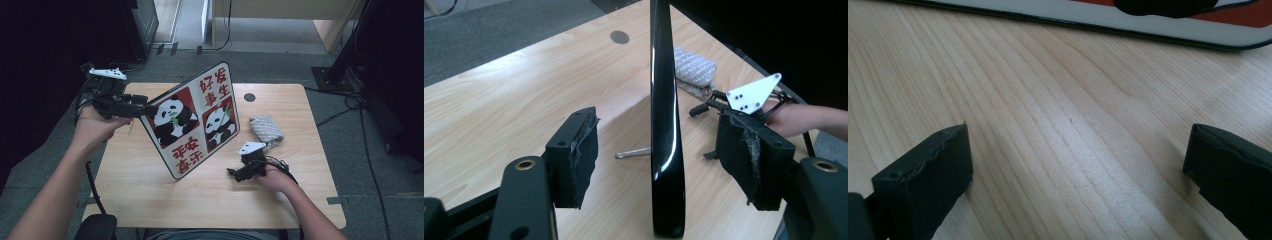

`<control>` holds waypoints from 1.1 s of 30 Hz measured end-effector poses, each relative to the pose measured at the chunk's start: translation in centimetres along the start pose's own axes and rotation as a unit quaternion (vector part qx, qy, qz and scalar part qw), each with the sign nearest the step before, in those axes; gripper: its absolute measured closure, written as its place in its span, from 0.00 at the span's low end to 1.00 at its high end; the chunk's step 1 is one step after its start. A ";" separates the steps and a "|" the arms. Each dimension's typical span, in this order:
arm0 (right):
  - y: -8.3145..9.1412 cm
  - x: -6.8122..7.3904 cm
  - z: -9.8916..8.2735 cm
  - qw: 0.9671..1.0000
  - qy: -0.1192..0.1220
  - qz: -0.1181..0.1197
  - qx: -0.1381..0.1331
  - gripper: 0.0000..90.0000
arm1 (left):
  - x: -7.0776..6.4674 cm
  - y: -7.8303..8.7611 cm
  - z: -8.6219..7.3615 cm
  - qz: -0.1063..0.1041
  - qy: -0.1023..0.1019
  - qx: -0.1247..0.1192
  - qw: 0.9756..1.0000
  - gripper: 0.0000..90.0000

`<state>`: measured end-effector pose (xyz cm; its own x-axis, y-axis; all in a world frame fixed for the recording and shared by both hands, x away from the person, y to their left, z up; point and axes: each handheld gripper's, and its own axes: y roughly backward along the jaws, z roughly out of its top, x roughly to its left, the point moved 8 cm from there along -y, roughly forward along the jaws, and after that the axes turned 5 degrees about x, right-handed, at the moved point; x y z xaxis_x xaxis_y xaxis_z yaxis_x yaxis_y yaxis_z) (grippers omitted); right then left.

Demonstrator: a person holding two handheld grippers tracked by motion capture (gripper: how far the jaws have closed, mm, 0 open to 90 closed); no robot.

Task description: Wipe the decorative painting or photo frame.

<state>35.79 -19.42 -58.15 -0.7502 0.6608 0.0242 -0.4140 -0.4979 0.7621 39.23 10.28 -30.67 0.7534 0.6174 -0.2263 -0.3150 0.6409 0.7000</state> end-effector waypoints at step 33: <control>0.1 0.0 -0.1 1.000 0.006 0.005 -0.001 0.00 | 0.9 -0.1 -8.2 -0.016 -0.006 0.007 1.000 0.39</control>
<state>35.71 -19.47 -58.15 -0.7601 0.6494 0.0232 -0.4080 -0.5048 0.7607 35.22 14.53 -36.45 0.7693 0.5915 -0.2412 -0.2828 0.6540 0.7017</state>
